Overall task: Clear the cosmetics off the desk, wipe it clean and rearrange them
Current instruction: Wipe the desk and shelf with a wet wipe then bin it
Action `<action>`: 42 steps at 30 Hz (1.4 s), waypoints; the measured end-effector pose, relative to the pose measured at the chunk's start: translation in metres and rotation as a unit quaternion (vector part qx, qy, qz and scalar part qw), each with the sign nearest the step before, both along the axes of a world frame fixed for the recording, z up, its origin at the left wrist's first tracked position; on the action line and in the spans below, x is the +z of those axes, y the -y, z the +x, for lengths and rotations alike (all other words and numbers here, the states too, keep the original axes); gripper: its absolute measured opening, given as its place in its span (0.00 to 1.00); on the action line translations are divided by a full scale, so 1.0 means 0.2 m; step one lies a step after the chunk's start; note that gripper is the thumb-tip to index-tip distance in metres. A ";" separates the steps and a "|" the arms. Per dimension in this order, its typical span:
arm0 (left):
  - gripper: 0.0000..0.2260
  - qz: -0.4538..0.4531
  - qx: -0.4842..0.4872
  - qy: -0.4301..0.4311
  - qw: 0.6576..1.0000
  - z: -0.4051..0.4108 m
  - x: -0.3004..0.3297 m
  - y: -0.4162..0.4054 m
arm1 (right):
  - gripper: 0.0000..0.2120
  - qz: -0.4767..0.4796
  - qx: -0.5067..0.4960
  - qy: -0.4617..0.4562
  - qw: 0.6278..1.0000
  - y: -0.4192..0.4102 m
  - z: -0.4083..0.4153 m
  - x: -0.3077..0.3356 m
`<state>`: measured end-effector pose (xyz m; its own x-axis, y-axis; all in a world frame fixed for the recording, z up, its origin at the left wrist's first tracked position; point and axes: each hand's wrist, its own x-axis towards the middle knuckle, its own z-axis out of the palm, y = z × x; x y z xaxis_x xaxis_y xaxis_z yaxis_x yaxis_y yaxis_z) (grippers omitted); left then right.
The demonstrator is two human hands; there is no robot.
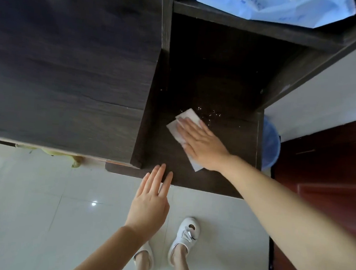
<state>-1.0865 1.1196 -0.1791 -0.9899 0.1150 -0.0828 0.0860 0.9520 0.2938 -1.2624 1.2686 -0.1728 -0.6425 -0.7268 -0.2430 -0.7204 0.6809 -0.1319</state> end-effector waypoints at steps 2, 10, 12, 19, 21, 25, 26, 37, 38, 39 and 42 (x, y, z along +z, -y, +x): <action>0.22 0.018 0.003 0.000 1.000 -0.04 0.01 0.00 | 0.26 -0.017 -0.159 -0.010 0.987 -0.22 -0.06 -0.02; 0.20 0.091 0.018 -0.065 0.994 -0.30 -0.02 0.00 | 0.26 -0.086 -0.412 -0.026 0.907 0.06 -0.16 -0.05; 0.22 0.109 0.031 -0.080 0.990 -0.34 -0.02 0.02 | 0.26 -0.097 -0.199 -0.005 0.975 0.27 -0.16 -0.05; 0.21 0.063 0.022 -0.073 0.995 -0.38 -0.03 0.01 | 0.28 -0.073 -0.081 -0.029 0.994 -0.17 -0.24 -0.05; 0.20 0.036 0.017 -0.058 0.998 -0.38 -0.03 0.01 | 0.27 -0.042 -0.280 -0.035 0.958 -0.28 -0.30 -0.04; 0.20 0.022 0.020 -0.049 0.998 -0.39 -0.04 0.00 | 0.27 -0.063 -0.410 -0.020 0.910 0.02 -0.33 -0.03; 0.20 0.021 0.019 -0.050 0.998 -0.39 -0.04 0.00 | 0.27 -0.075 -0.338 -0.017 0.938 0.13 -0.30 -0.04; 0.21 0.007 0.011 -0.052 0.999 -0.39 -0.05 0.00 | 0.26 -0.047 -0.504 -0.033 0.862 -0.02 -0.62 -0.05; 0.21 0.006 0.011 -0.054 0.998 -0.38 -0.05 0.00 | 0.26 -0.048 -0.502 -0.034 0.863 0.08 -0.65 -0.05; 0.21 0.006 0.012 -0.054 0.998 -0.39 -0.05 0.00 | 0.26 -0.054 -0.470 -0.034 0.880 0.19 -0.67 -0.06; 0.21 0.001 0.014 -0.054 0.998 -0.39 -0.05 0.00 | 0.27 -0.059 -0.281 -0.045 0.957 0.46 -0.69 -0.10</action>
